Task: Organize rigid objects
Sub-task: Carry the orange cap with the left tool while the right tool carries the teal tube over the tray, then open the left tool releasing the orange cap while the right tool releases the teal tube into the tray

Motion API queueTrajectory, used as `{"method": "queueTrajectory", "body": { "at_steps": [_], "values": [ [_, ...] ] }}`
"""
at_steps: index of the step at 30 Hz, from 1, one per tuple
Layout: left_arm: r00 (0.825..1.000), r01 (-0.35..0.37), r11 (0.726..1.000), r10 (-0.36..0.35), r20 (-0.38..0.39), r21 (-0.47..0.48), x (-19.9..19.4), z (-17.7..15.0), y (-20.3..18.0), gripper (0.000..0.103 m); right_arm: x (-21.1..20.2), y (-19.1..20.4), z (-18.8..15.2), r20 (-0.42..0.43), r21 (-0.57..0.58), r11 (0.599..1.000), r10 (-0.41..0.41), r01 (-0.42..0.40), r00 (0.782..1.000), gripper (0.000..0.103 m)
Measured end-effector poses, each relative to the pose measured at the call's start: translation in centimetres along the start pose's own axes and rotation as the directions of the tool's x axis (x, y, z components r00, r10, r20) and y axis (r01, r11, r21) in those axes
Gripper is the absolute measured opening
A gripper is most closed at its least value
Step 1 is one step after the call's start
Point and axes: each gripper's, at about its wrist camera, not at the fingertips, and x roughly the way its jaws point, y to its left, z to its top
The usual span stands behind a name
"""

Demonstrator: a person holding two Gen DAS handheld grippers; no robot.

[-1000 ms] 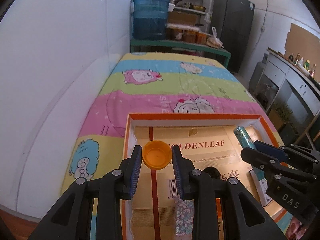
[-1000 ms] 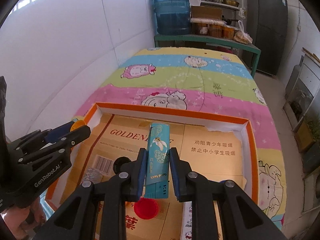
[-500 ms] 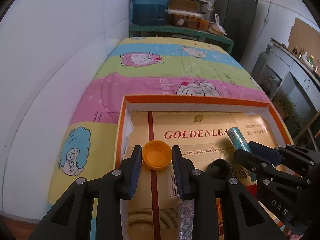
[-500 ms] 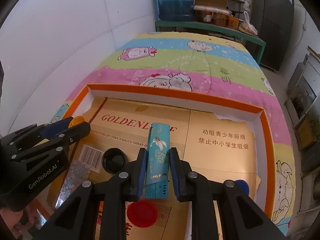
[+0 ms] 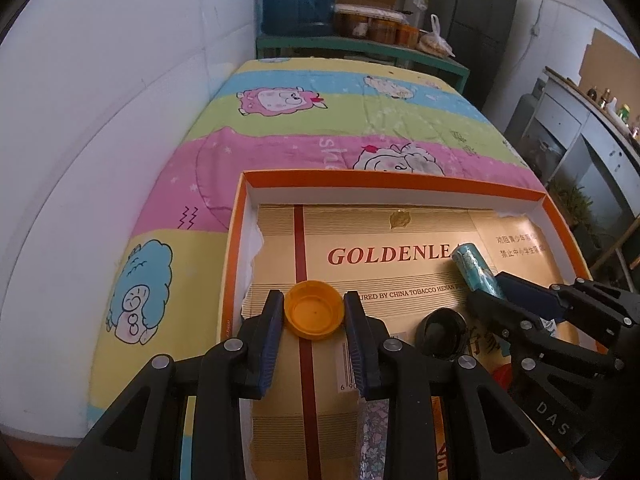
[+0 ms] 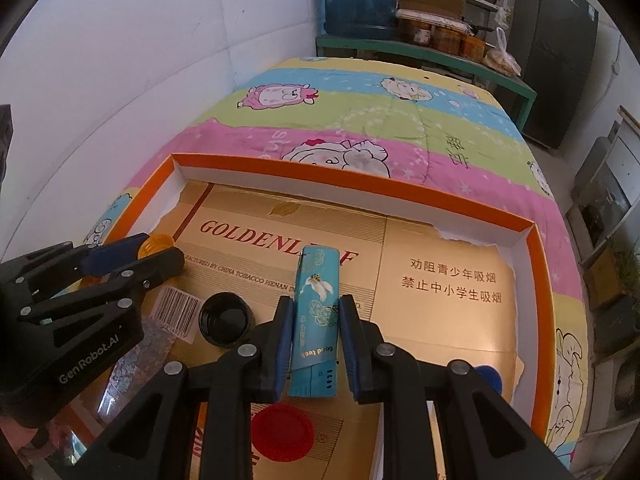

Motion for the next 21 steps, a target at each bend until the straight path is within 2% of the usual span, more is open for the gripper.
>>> {"method": "queueTrajectory", "body": {
  "at_steps": [9, 11, 15, 21],
  "values": [
    [0.999, 0.032, 0.999, -0.032, 0.011, -0.037, -0.3, 0.1, 0.5, 0.034, -0.1, 0.0, 0.0, 0.004, 0.01, 1.0, 0.012, -0.013, 1.0, 0.024],
    [0.999, 0.031, 0.999, -0.03, 0.019, -0.038, -0.5, 0.1, 0.5, 0.038, -0.2, 0.0, -0.1, 0.006, 0.014, 1.0, 0.012, -0.012, 1.0, 0.026],
    [0.999, 0.03, 0.999, -0.029, 0.036, -0.038, -0.9, 0.2, 0.6, 0.038, -0.3, 0.0, 0.0, 0.014, 0.016, 1.0, 0.01, -0.01, 1.0, 0.035],
    [0.998, 0.029, 0.999, -0.027, 0.063, -0.033, -2.0, 0.4, 0.6, 0.038, -0.9, -0.1, 0.0, 0.031, 0.021, 1.0, 0.005, -0.006, 1.0, 0.035]
  ]
}}
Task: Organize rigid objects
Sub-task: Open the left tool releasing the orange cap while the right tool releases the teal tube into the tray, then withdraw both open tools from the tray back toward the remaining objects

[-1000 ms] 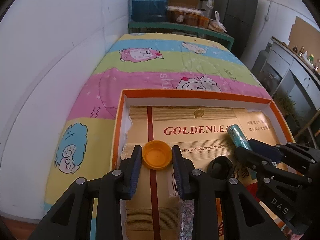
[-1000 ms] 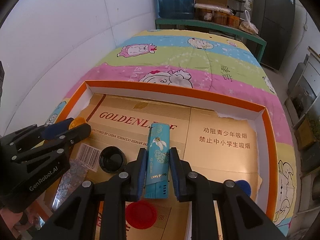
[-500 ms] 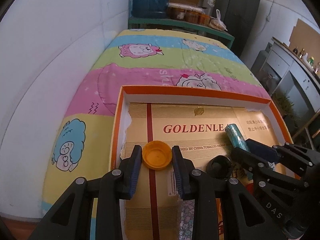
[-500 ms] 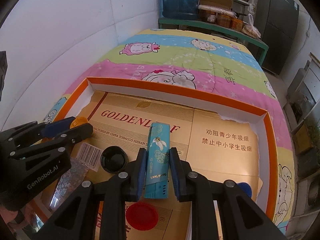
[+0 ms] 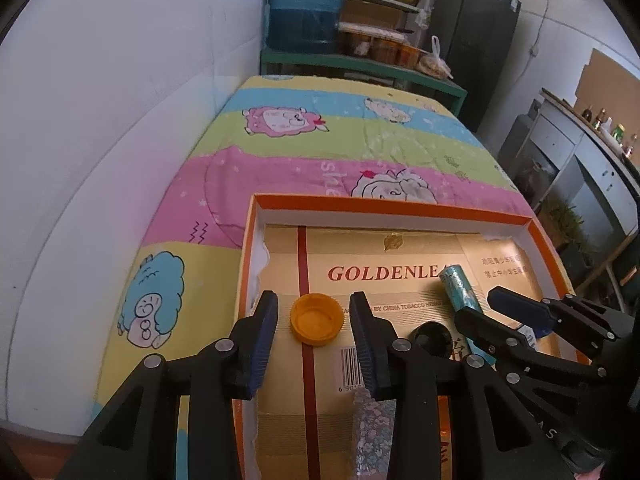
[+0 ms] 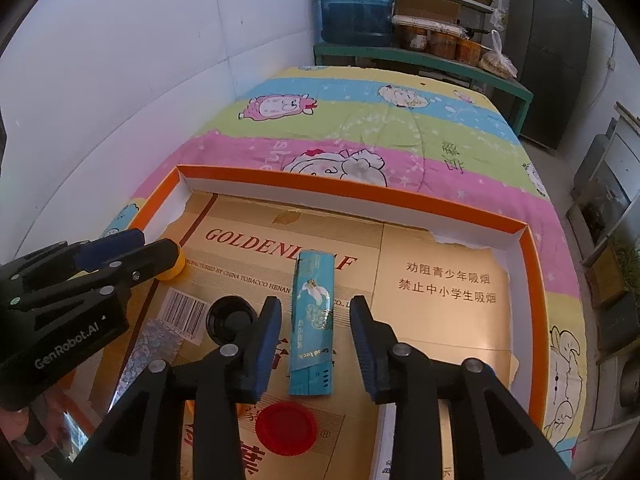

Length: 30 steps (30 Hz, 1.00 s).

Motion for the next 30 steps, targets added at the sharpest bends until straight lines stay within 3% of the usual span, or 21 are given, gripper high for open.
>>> {"method": "queueTrajectory", "body": {
  "at_steps": [30],
  "values": [
    [0.989, 0.034, 0.999, -0.038, 0.14, 0.031, -8.4, -0.6, -1.0, 0.038, -6.1, 2.0, -0.8, 0.078, -0.024, 0.999, -0.032, 0.034, 0.996, 0.035]
  ]
}}
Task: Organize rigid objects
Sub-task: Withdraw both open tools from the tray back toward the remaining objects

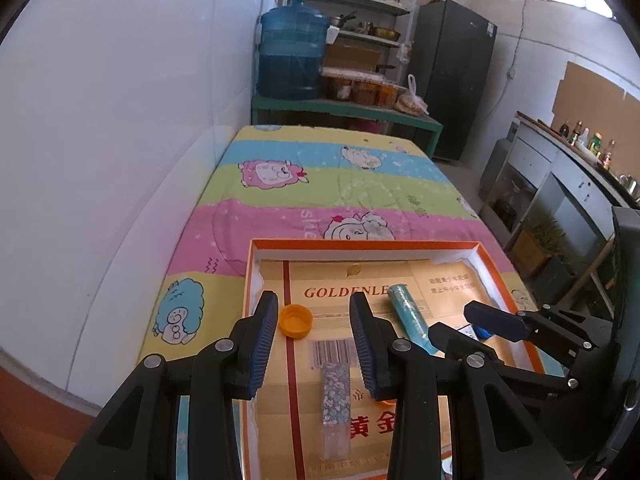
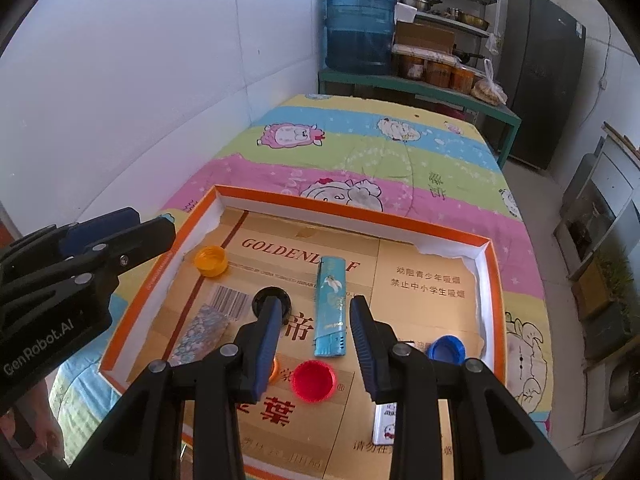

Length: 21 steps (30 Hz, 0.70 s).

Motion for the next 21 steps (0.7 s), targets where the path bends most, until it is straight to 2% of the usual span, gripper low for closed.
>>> {"method": "queueTrajectory", "body": {
  "at_steps": [10, 21],
  "values": [
    [0.999, 0.004, 1.0, -0.004, 0.037, 0.01, -3.2, -0.4, -0.5, 0.038, -2.8, 0.5, -0.8, 0.033, 0.007, 1.0, -0.022, 0.022, 0.999, 0.035],
    [0.998, 0.007, 1.0, -0.008, 0.069, 0.018, -6.5, -1.2, -0.8, 0.038, -6.3, 1.8, -2.2, 0.076, -0.005, 1.0, -0.008, 0.009, 0.997, 0.035]
  ]
}}
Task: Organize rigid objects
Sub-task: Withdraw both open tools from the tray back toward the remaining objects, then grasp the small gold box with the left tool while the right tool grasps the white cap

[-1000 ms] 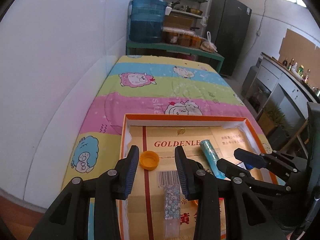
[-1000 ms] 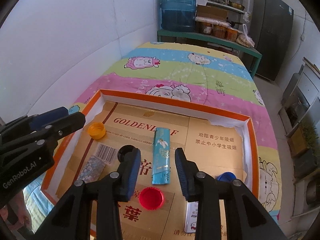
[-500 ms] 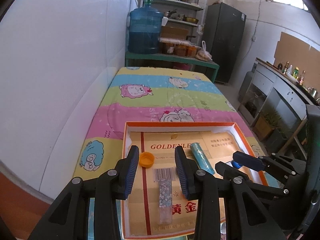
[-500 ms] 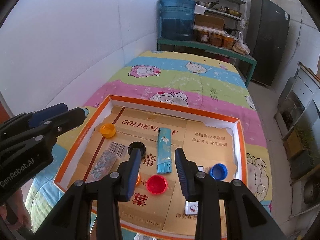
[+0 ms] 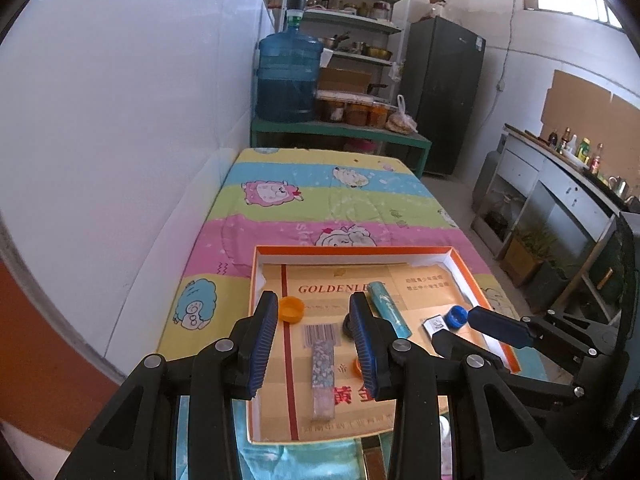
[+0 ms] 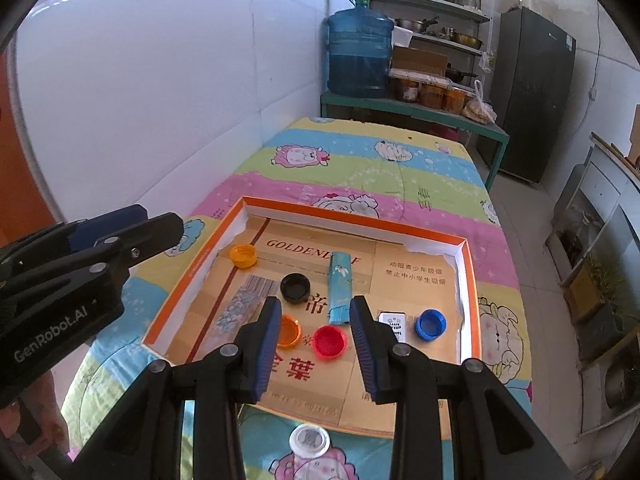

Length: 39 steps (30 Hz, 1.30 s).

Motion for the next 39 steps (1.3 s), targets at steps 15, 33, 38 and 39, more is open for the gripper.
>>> {"method": "queueTrajectory", "body": {
  "at_steps": [15, 33, 38, 39],
  "values": [
    [0.999, 0.035, 0.999, -0.036, 0.037, 0.026, -4.6, -1.1, -0.7, 0.038, -3.9, 1.2, -1.9, 0.038, 0.001, 1.0, 0.025, -0.025, 0.999, 0.035],
    [0.997, 0.07, 0.997, -0.071, 0.025, 0.033, -6.8, -4.3, -1.3, 0.038, -5.9, 0.9, -5.0, 0.042, 0.037, 0.999, 0.022, -0.023, 0.999, 0.035],
    [0.997, 0.078, 0.997, -0.078, 0.005, 0.013, -6.3, -6.1, -0.9, 0.038, -5.3, 0.4, -6.8, 0.021, 0.048, 0.999, -0.001, 0.0, 1.0, 0.035],
    [0.997, 0.08, 0.997, -0.08, 0.0, 0.009, -6.2, -6.6, -0.9, 0.038, -5.1, 0.4, -7.3, 0.014, 0.049, 0.999, -0.002, 0.002, 1.0, 0.035]
  ]
}}
